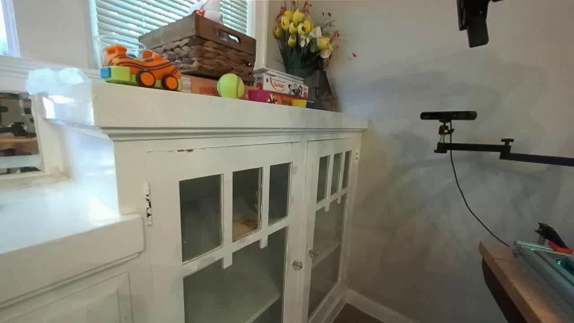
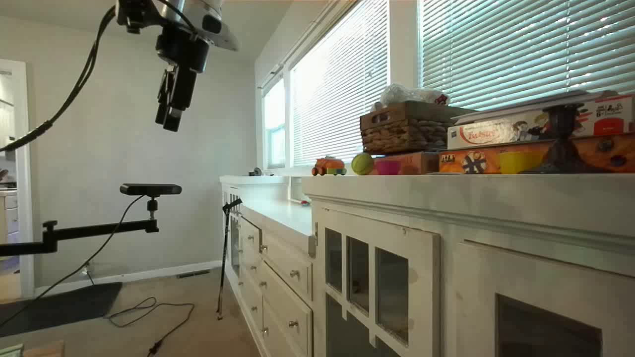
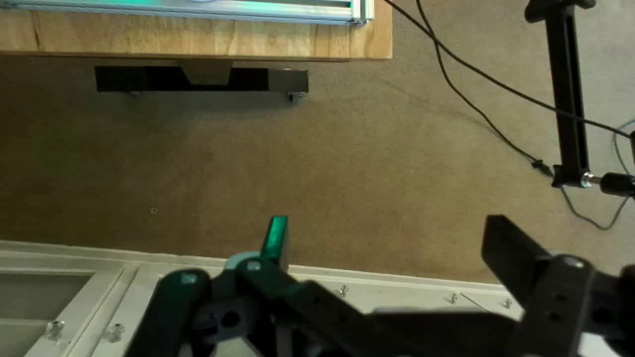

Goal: Put the tennis ball inside the brown cup then move the yellow cup to the left

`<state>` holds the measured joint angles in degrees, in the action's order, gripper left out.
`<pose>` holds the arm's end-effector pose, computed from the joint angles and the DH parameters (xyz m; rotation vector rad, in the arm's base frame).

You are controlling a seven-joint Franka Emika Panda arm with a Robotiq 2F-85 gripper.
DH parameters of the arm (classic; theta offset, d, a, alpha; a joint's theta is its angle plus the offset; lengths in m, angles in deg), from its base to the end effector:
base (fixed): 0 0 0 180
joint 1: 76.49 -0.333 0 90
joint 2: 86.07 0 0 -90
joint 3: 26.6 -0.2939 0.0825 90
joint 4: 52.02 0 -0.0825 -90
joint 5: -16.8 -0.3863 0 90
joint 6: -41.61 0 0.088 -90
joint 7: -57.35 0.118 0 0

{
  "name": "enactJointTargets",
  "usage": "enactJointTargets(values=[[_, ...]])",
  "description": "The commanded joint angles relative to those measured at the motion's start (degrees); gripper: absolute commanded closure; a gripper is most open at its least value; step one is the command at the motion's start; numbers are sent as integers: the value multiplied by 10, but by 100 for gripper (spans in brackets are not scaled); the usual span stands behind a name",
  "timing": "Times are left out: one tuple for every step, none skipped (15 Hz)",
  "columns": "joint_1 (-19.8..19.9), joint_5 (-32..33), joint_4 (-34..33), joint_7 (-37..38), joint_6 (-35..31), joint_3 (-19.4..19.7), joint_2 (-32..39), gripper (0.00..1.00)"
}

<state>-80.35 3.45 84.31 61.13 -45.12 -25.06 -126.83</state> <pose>0.3307 0.0405 0.5277 -2.8898 0.0323 0.2442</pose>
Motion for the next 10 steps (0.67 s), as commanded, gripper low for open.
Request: enactJointTargets(values=[[15, -6, -2, -7, 3, -10, 1, 0], [15, -6, -2, -7, 3, -10, 1, 0], [15, -6, -2, -7, 3, -10, 1, 0], [15, -6, -2, -7, 3, -10, 1, 0], [15, -5, -2, -7, 3, -10, 1, 0], [15, -5, -2, -7, 3, -10, 1, 0], [15, -5, -2, -7, 3, -10, 1, 0], [15, -5, -2, -7, 3, -10, 1, 0], [19, 8, 5, -16, -28, -12, 0, 0], [26, 9, 10, -24, -68, -4, 9, 0]])
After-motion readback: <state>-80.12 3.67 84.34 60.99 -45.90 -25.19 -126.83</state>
